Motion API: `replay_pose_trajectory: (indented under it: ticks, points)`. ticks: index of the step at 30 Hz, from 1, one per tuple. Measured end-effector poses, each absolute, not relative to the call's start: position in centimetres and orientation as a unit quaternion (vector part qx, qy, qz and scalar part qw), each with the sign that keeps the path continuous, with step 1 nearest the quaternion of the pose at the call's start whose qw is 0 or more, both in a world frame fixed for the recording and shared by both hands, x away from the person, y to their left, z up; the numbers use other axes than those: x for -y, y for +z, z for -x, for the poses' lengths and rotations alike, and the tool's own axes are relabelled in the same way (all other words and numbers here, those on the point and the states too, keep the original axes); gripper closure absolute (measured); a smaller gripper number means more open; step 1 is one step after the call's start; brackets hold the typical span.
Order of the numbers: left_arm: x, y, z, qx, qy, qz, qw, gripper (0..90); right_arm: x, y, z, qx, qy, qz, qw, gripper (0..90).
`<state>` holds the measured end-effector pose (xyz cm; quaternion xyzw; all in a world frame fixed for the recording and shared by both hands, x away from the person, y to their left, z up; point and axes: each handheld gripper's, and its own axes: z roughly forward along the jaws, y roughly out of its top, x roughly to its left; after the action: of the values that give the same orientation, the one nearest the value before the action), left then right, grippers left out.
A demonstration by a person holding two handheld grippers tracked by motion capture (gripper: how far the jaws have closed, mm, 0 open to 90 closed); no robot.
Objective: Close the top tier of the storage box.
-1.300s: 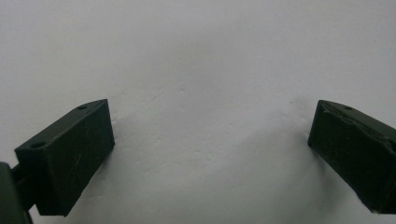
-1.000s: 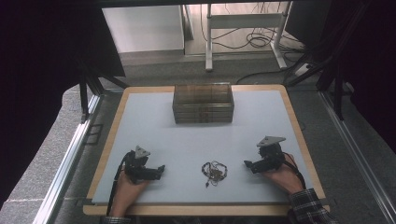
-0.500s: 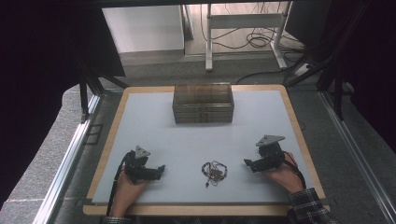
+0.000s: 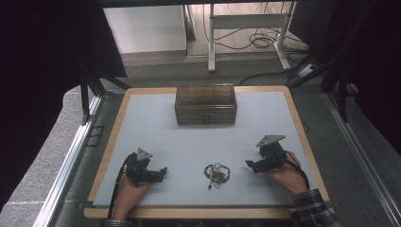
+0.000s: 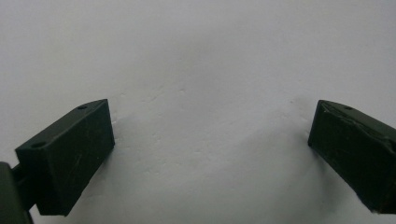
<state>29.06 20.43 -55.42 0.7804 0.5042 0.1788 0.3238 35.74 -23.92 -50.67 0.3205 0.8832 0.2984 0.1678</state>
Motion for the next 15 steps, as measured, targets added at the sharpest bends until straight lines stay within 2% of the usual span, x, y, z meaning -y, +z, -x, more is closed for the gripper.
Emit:
replay_pose_trajectory:
  ticks: [8, 15]
  points:
    - [-20.4, -55.4, -29.0, -0.504, 0.179, -0.780, 0.323, 0.6, 23.1, -50.4, -36.0, -0.885, 0.313, -0.301, 0.166, 14.9]
    - [-20.4, -55.4, -29.0, -0.505, 0.179, -0.780, 0.323, 0.6, 22.2, -50.1, -36.3, -0.894, 0.299, -0.273, 0.191, 15.2]
